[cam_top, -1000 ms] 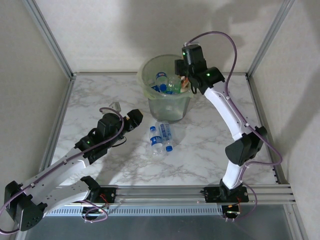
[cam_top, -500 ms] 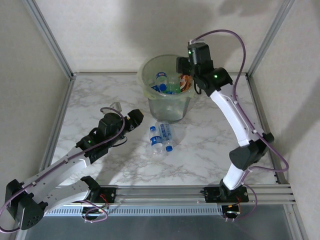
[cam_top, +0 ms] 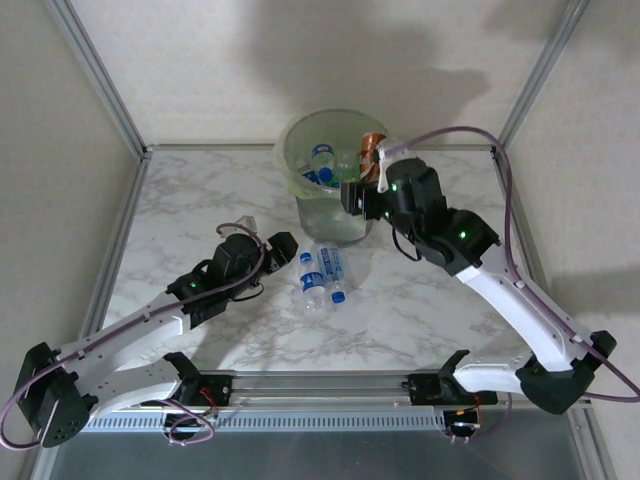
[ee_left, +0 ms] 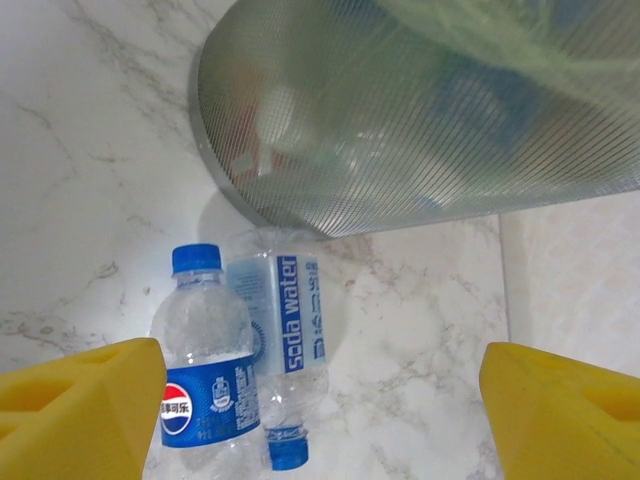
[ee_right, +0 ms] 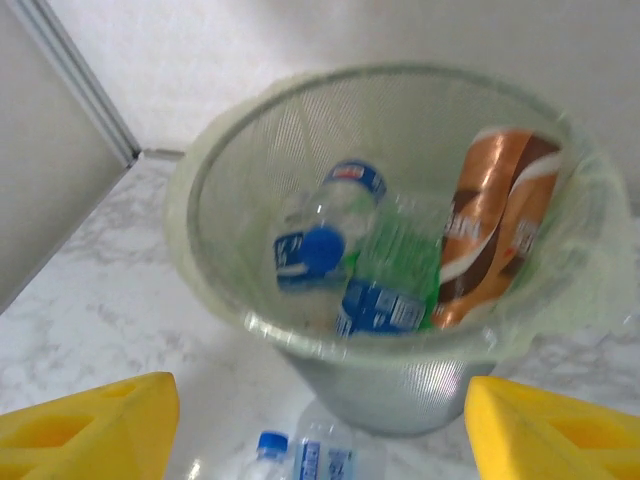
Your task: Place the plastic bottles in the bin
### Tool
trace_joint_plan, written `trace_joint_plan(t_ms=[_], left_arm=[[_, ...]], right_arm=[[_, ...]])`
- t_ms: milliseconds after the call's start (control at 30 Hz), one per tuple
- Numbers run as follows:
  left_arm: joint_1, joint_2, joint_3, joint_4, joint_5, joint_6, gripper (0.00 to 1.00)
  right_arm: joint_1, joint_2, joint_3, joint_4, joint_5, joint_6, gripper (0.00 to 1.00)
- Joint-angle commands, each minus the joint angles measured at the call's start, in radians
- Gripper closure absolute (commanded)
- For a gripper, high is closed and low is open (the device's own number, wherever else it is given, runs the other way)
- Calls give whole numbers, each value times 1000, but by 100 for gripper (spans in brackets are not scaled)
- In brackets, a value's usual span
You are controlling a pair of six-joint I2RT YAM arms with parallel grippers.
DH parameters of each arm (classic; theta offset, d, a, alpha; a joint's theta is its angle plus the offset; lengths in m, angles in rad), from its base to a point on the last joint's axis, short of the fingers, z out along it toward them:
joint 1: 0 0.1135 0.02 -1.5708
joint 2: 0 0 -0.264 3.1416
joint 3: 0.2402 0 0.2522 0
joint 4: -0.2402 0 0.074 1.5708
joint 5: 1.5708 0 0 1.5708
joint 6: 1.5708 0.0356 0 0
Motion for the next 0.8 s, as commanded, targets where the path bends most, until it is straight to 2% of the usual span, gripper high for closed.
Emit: trace_joint_plan(t_ms=[0,267,767], left_arm=[[-29,66,0,-12,-2,-18,18],[-93,259,89,-84,-1,32,16],[-124,442,153,-135,-1,76,21]], right_arm=[[19,-60,-88,25,-13,72,25],[25,-120,-192,13,-8,120,24],[25,-107,-220,67,-20,137,22]])
